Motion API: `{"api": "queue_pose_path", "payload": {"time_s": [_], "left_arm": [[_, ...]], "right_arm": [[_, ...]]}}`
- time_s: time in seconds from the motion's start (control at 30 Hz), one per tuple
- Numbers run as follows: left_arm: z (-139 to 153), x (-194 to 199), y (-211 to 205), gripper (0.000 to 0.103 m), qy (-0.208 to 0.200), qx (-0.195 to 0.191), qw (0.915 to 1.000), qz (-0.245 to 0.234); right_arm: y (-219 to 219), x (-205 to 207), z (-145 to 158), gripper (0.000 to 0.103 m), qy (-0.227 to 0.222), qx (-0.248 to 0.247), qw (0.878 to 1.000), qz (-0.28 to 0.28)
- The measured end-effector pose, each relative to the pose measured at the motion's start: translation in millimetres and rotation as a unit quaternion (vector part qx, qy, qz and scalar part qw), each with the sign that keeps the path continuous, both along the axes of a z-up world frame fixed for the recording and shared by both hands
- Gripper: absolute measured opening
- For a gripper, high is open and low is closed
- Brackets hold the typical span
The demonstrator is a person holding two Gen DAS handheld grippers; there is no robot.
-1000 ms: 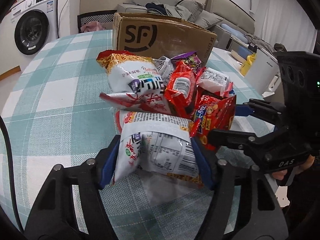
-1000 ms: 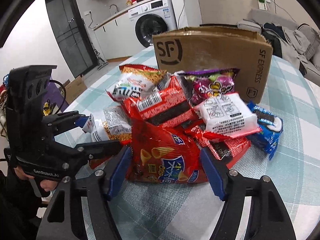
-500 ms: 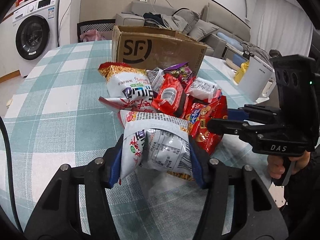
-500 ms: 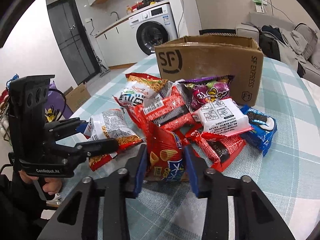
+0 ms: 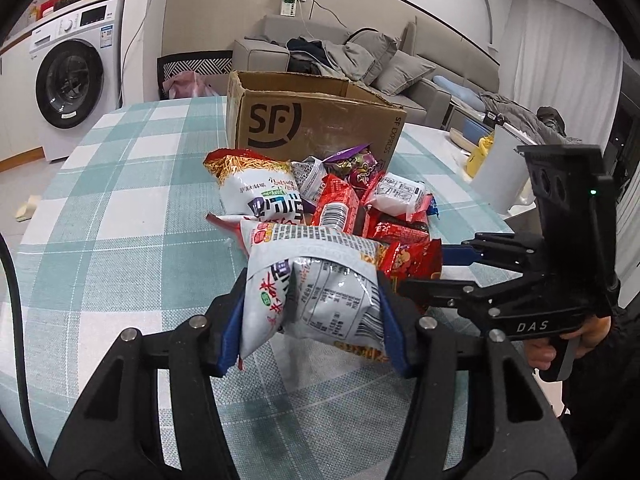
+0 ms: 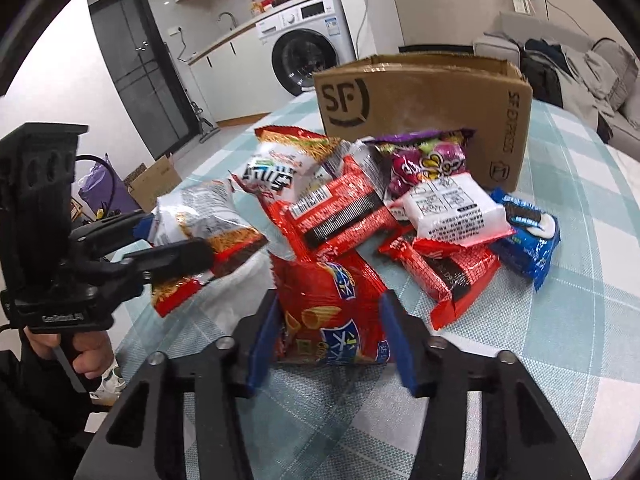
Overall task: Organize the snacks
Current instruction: 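Lift both held bags and carry them over the open cardboard box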
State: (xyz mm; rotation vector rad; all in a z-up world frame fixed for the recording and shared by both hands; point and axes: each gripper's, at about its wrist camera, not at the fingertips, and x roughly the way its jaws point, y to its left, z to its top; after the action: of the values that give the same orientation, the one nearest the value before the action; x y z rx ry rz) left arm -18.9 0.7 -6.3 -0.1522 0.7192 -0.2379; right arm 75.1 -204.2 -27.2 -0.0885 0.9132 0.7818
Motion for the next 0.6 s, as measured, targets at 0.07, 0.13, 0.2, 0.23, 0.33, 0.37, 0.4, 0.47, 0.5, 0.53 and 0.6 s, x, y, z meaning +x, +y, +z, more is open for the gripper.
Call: {"api": "queue_pose_path", "payload": {"time_s": [0.07, 0.13, 0.2, 0.23, 0.33, 0.37, 0.4, 0.47, 0.5, 0.53, 0.6], "left_arm": [[0, 0, 1, 0.054, 0.0, 0.0, 1.0, 0.001], [0, 1, 1, 0.054, 0.0, 0.001, 1.0, 0.003], [0, 2, 3, 0.054, 0.001, 0.001, 1.0, 0.004], [0, 2, 3, 0.054, 0.002, 0.001, 1.0, 0.005], [0, 4, 6, 0.054, 0.001, -0.001, 1.0, 0.009], [1, 4, 7, 0.054, 0.001, -0.002, 0.9999, 0.011], [2, 4, 7, 0.054, 0.0, -0.002, 0.9999, 0.011], [3, 3, 7, 0.054, -0.002, -0.003, 0.9999, 0.014], [4, 3, 8, 0.054, -0.004, -0.003, 0.9999, 0.015], [5, 2, 8, 0.054, -0.005, -0.004, 0.9999, 0.016], [7, 2, 7, 0.054, -0.007, -0.003, 0.9998, 0.017]], "right_arm": [[2, 5, -4, 0.063, 0.01, -0.002, 1.0, -0.001], [4, 7, -8, 0.068, 0.015, -0.006, 1.0, -0.002], [9, 8, -13, 0.07, 0.019, -0.017, 1.0, 0.002], [12, 8, -14, 0.07, 0.013, -0.024, 1.0, 0.004], [17, 7, -14, 0.064, 0.009, -0.03, 0.999, 0.007], [18, 5, -13, 0.061, 0.004, -0.03, 0.999, 0.01], [17, 3, -12, 0.056, 0.0, -0.026, 1.0, 0.012], [16, 1, -10, 0.054, 0.0, -0.022, 1.0, 0.014], [16, -1, -9, 0.053, -0.005, -0.022, 1.0, 0.015], [16, -3, -8, 0.052, -0.005, -0.021, 1.0, 0.015], [16, -8, -5, 0.05, -0.009, -0.018, 1.0, 0.015]]}}
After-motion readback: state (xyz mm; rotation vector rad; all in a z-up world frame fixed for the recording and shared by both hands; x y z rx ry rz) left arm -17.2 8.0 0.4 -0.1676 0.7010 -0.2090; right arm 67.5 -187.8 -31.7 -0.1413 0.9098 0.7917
